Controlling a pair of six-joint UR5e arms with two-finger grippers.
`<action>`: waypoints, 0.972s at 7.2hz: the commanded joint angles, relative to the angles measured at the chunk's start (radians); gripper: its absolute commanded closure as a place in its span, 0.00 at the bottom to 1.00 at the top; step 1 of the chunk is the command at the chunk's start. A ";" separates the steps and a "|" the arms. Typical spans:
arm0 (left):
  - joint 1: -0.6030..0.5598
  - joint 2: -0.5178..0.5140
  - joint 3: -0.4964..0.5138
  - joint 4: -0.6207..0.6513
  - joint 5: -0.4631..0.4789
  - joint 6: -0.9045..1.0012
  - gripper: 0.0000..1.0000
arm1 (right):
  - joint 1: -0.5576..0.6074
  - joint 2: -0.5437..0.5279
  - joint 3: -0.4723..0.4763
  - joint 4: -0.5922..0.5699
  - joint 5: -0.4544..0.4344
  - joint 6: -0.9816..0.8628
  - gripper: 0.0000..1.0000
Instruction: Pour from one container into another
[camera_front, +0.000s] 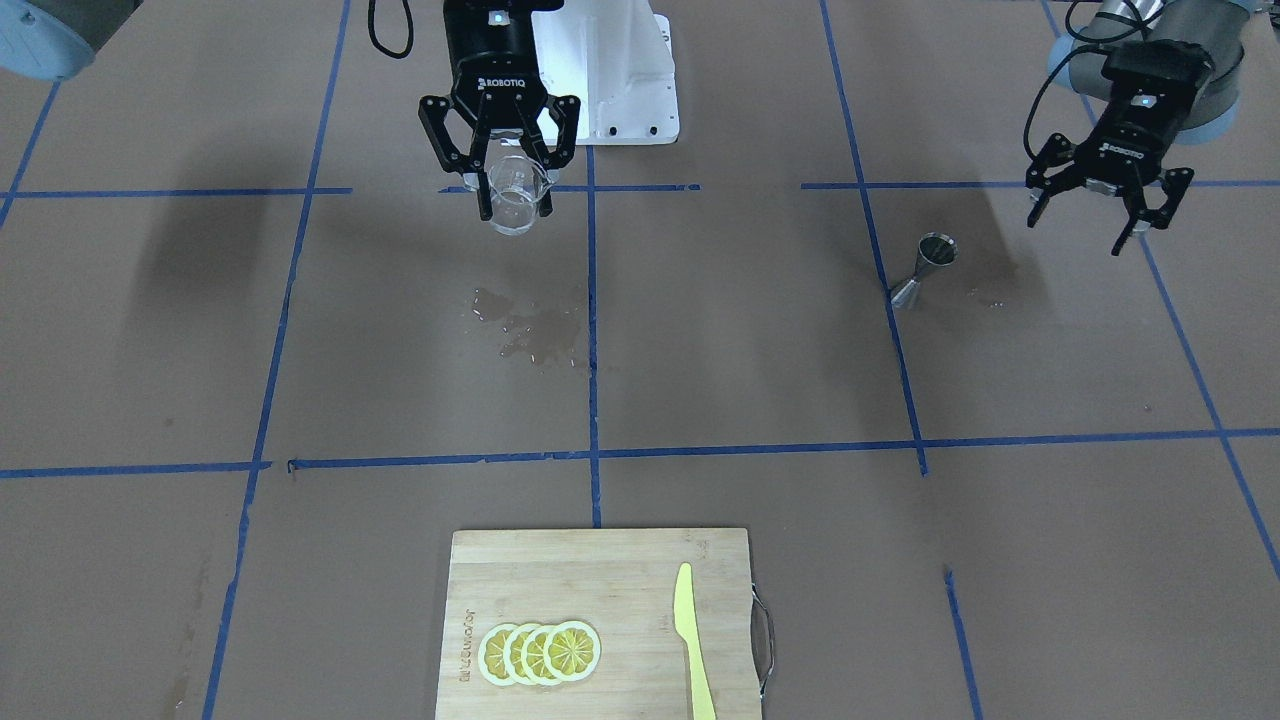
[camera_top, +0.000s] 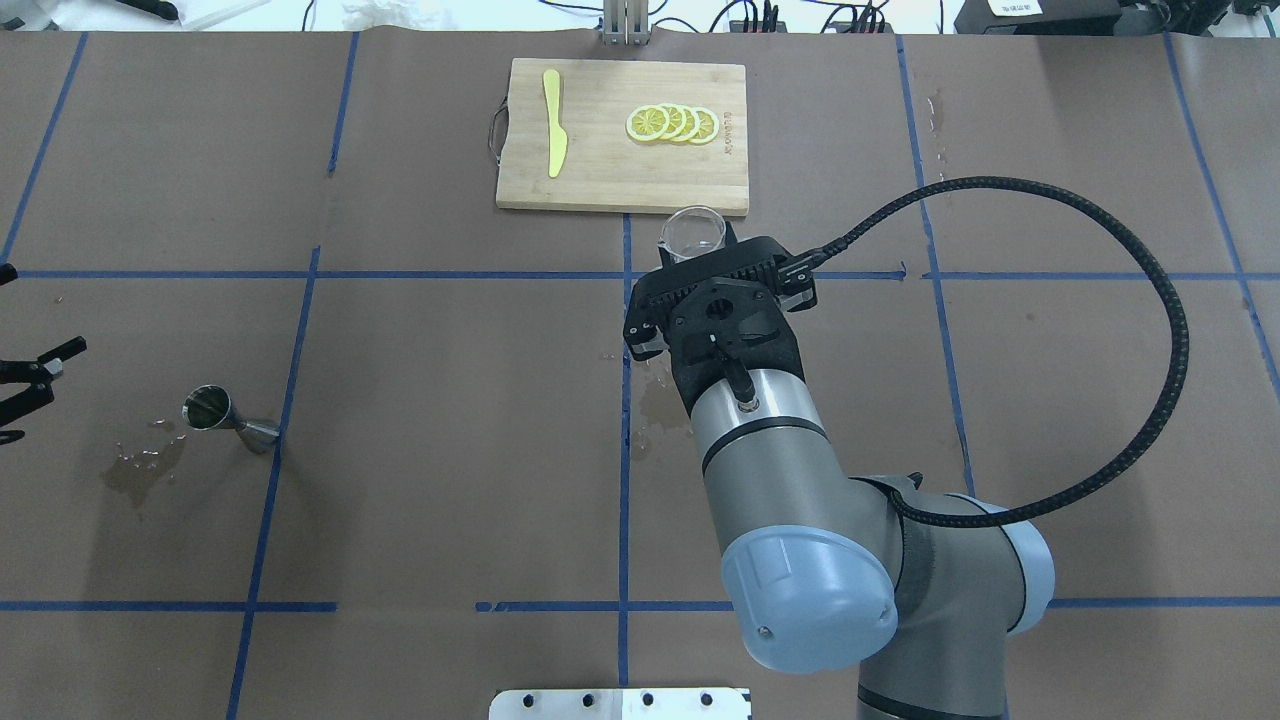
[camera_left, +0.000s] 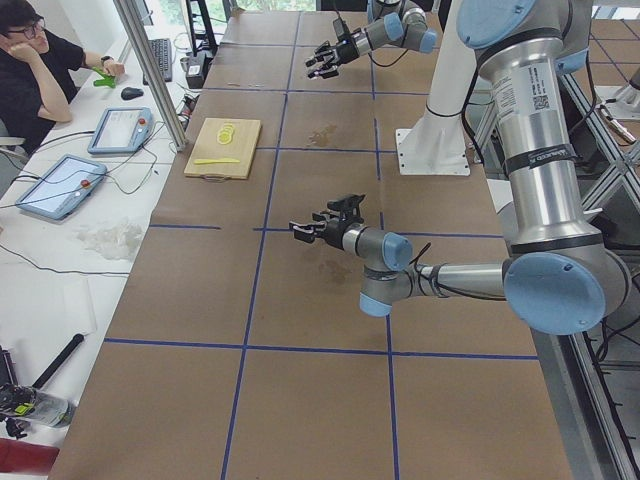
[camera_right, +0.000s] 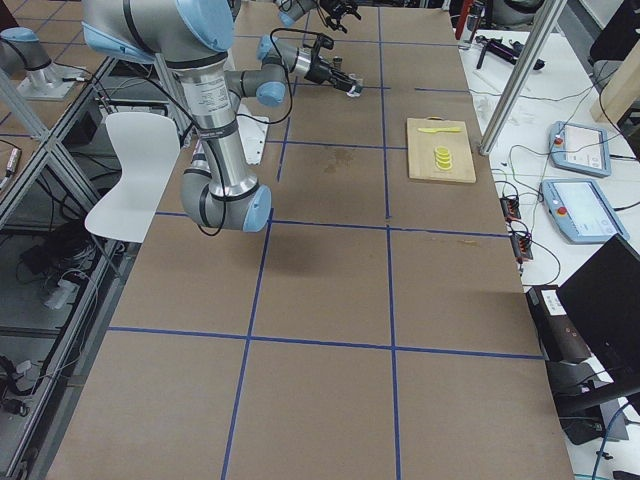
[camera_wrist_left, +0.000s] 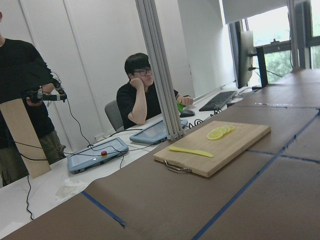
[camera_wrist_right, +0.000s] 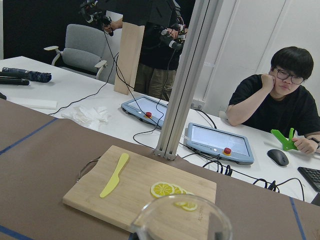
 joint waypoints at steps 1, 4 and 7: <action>-0.222 -0.028 0.001 0.257 -0.252 0.047 0.06 | 0.000 0.000 -0.002 0.000 0.000 0.000 1.00; -0.565 -0.180 -0.004 0.768 -0.521 0.407 0.01 | 0.000 -0.002 0.000 0.000 0.000 0.000 1.00; -0.813 -0.324 -0.009 1.133 -0.540 0.685 0.00 | -0.002 0.000 -0.002 0.000 0.000 0.000 1.00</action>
